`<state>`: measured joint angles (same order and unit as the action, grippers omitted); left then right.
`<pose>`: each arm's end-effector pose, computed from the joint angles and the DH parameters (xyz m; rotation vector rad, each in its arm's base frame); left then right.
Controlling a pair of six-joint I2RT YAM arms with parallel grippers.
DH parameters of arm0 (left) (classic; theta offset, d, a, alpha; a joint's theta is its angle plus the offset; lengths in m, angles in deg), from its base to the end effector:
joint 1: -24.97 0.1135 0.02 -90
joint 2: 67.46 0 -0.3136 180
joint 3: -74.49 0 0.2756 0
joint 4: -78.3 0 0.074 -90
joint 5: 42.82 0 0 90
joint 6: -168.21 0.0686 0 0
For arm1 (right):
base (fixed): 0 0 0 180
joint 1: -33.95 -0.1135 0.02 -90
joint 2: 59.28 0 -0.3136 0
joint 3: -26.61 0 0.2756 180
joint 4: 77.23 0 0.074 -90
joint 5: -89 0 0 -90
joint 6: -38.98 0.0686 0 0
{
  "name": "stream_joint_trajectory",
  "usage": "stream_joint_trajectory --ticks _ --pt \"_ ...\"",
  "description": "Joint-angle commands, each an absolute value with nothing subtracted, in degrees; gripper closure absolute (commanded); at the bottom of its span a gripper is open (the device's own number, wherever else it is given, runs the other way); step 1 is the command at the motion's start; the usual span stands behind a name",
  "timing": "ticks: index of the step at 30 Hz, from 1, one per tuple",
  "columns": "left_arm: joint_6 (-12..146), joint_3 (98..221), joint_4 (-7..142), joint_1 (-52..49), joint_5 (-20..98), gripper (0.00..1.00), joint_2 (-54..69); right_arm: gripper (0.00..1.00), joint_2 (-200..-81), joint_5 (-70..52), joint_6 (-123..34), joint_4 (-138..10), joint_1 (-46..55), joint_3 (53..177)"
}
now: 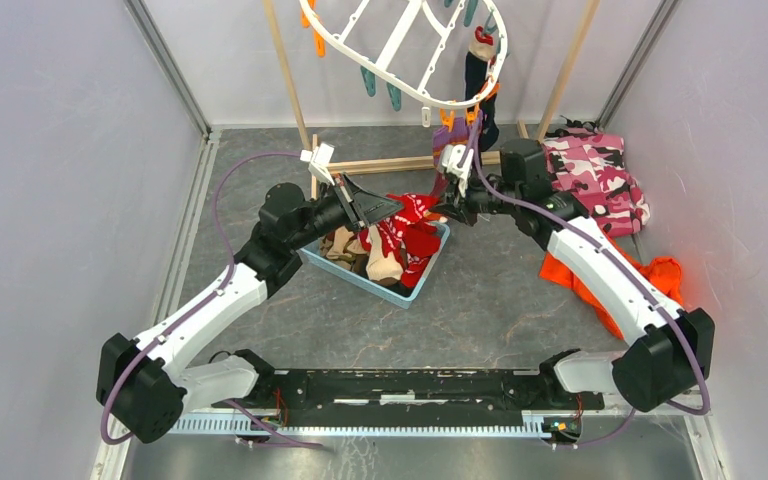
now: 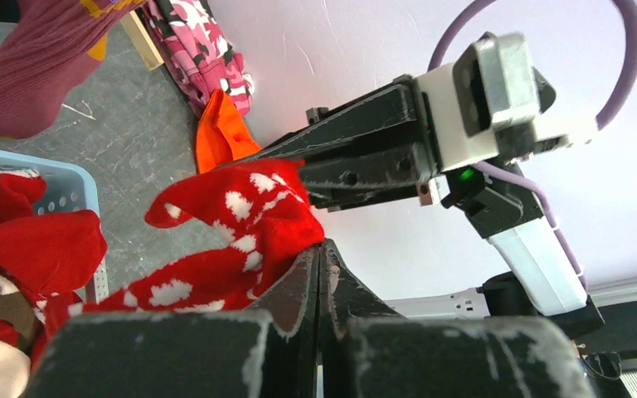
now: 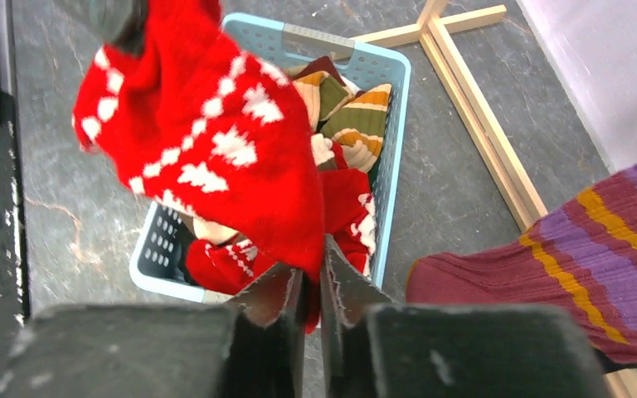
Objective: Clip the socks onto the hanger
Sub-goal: Pick up the sock from the bin.
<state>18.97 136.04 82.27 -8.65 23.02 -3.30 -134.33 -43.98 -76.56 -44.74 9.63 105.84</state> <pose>0.2303 -0.1868 0.3864 -0.0140 1.7891 -1.5544 0.2753 0.1758 0.3777 -1.2369 1.5740 0.7548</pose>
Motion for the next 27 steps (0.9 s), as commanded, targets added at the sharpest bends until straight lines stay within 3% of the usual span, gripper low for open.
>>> stream_joint_trajectory --ticks 1,4,11,15,18,27 --pt "17.75 137.42 83.02 -8.96 21.33 0.98 -3.73 0.96 -134.20 -42.05 -78.90 -43.32 9.74 111.70" --pt "18.23 137.36 81.48 -8.95 21.84 0.92 -4.04 1.00 -134.79 -41.76 -86.06 -36.12 9.68 116.30" --pt "20.99 136.78 81.61 -8.78 22.16 0.45 -7.35 1.00 -132.89 -39.95 -117.06 -18.06 9.66 127.30" --pt "23.09 134.70 84.99 -8.70 22.46 0.22 -10.77 1.00 -127.21 -40.16 -137.74 -16.95 9.67 123.84" --pt "20.49 130.95 92.56 -8.69 21.53 0.09 -12.50 1.00 -122.80 -41.66 -144.95 -21.69 9.62 118.01" --pt "10.11 125.70 105.43 -9.09 14.89 0.04 -8.47 1.00 -112.35 -48.99 -146.12 -44.77 9.27 100.34"
